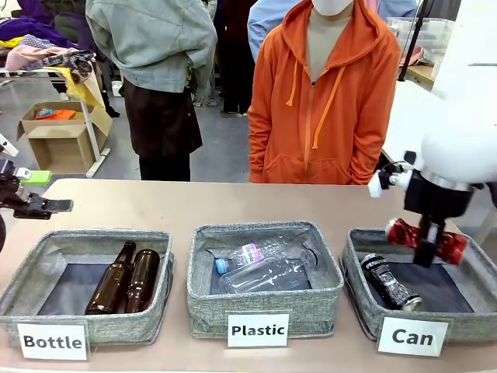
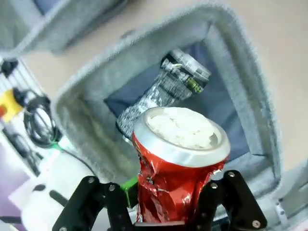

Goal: Sort the can waste into the basket.
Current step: Pick up the can waste from the table and place it in the right Fabric basket.

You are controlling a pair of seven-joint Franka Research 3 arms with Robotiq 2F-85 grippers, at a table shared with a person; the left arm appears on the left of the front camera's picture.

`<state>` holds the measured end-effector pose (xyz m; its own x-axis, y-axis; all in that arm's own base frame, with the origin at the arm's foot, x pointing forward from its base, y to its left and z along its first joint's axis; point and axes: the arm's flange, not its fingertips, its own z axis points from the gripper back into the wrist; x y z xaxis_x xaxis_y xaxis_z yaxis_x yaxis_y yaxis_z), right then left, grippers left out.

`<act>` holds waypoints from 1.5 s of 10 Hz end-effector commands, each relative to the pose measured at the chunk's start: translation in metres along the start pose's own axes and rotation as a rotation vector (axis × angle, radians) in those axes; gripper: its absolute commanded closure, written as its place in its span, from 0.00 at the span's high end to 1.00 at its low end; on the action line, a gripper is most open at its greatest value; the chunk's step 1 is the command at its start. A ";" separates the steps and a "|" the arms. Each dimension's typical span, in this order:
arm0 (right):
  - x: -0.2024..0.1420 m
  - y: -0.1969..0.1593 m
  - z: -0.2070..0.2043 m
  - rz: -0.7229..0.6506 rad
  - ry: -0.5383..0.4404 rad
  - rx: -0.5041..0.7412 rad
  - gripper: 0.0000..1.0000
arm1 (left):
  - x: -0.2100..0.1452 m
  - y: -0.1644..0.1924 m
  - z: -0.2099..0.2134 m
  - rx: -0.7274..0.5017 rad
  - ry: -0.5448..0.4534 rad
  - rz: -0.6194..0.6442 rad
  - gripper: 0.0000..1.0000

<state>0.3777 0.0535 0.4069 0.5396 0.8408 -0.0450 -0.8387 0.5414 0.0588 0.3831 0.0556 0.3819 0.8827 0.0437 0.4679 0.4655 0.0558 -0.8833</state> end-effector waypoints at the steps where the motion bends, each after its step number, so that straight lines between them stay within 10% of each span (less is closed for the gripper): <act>1: -0.011 -0.005 0.001 0.048 -0.016 0.015 0.00 | 0.001 -0.002 0.000 -0.002 -0.004 0.002 1.00; 5: -0.005 -0.014 0.000 0.059 -0.015 0.032 0.00 | 0.001 -0.002 0.000 -0.002 -0.004 0.002 1.00; 8: -0.004 -0.017 -0.002 0.069 -0.019 0.029 0.91 | 0.001 -0.002 0.000 -0.002 -0.004 0.002 1.00; 9: -0.003 -0.018 -0.002 0.070 -0.020 0.035 1.00 | 0.001 -0.002 0.000 -0.002 -0.004 0.002 1.00; 15: 0.002 -0.017 -0.001 0.045 -0.027 0.049 1.00 | 0.001 -0.002 0.000 -0.002 -0.004 0.002 1.00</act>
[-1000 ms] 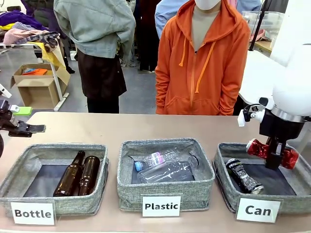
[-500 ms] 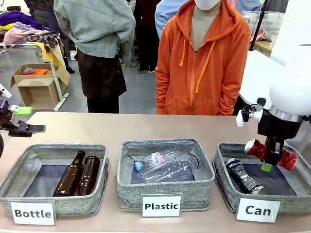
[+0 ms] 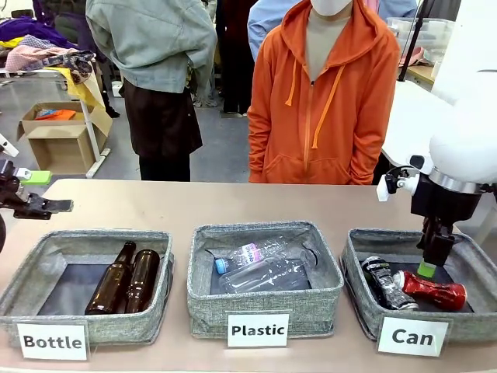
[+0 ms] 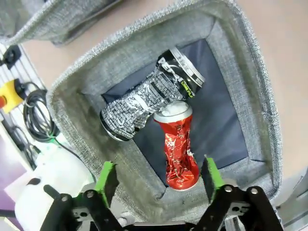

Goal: Sort the can waste into the basket.
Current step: Pick up the can waste from the table and place it in the right Fabric basket.

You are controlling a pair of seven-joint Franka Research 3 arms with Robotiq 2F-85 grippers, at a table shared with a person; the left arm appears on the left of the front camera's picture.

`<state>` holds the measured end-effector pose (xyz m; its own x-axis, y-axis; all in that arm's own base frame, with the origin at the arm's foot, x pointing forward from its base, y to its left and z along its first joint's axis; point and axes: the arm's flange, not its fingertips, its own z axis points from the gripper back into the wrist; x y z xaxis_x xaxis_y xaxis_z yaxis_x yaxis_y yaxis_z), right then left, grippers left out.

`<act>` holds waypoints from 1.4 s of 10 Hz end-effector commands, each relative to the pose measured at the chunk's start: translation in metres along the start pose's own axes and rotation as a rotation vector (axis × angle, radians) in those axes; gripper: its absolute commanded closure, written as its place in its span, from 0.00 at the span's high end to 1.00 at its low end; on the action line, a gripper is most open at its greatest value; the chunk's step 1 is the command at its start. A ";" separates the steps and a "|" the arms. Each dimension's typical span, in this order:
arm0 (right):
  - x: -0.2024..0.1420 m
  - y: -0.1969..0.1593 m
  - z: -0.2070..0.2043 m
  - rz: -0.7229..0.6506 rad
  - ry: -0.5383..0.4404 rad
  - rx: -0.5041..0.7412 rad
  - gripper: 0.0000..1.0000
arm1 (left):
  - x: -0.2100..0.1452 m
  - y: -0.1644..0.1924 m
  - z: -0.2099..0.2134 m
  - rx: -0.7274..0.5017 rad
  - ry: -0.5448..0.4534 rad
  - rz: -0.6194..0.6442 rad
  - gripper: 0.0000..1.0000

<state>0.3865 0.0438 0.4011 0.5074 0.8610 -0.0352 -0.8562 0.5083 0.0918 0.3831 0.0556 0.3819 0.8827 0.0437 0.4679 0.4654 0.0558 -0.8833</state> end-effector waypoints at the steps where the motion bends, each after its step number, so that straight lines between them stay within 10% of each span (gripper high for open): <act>1: 0.006 -0.005 0.006 -0.014 -0.054 0.042 1.00 | 0.001 -0.002 0.000 -0.002 -0.004 0.002 1.00; 3: 0.010 -0.006 0.021 -0.285 -0.306 0.289 0.99 | 0.001 -0.002 0.000 -0.002 -0.004 0.002 1.00; 5: 0.000 -0.013 0.045 -0.685 -0.863 0.707 0.99 | 0.001 -0.002 0.000 -0.002 -0.004 0.002 1.00; 8: -0.028 -0.031 0.048 -0.851 -1.173 1.129 0.99 | 0.001 -0.002 0.000 -0.002 -0.004 0.002 1.00; 13: -0.037 -0.052 0.023 -0.931 -1.315 1.196 0.99 | 0.001 -0.002 0.000 -0.002 -0.004 0.002 1.00; 14: -0.058 -0.055 0.028 -0.801 -1.005 1.167 0.99 | 0.001 -0.002 0.000 -0.002 -0.004 0.002 1.00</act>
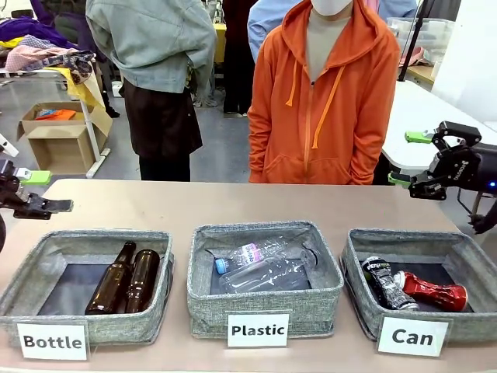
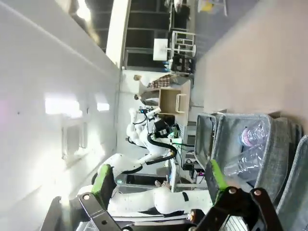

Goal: Sort the can waste into the basket.
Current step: Pick up the can waste from the table and place it in the right Fabric basket.

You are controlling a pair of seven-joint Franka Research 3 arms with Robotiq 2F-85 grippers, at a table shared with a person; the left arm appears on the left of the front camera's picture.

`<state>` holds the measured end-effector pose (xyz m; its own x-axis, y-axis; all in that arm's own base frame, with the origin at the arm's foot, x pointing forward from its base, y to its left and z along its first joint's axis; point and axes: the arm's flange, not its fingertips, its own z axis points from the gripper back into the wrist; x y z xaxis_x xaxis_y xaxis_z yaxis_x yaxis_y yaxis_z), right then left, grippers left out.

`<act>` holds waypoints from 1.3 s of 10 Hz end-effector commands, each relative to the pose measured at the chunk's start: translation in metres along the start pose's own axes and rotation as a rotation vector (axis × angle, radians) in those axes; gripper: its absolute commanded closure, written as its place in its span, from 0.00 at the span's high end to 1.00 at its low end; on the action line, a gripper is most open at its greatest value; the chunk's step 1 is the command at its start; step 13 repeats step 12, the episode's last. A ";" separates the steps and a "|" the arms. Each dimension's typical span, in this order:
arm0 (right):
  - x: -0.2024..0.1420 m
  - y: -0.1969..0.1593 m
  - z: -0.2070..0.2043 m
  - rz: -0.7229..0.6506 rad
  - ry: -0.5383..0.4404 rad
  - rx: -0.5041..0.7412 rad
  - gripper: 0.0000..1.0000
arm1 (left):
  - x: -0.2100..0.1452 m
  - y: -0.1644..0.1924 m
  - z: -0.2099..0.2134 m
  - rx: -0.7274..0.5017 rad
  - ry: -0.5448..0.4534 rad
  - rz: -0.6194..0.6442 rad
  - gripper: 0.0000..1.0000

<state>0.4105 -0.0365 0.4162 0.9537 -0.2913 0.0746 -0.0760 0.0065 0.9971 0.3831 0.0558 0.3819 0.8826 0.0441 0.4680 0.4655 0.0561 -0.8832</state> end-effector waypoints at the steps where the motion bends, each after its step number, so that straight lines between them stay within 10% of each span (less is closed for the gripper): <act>1: -0.003 0.010 -0.001 0.043 0.140 -0.087 0.99 | 0.001 -0.002 0.000 -0.002 -0.004 0.002 1.00; 13: -0.003 0.010 -0.001 0.043 0.140 -0.087 0.99 | 0.001 -0.002 0.000 -0.002 -0.004 0.002 1.00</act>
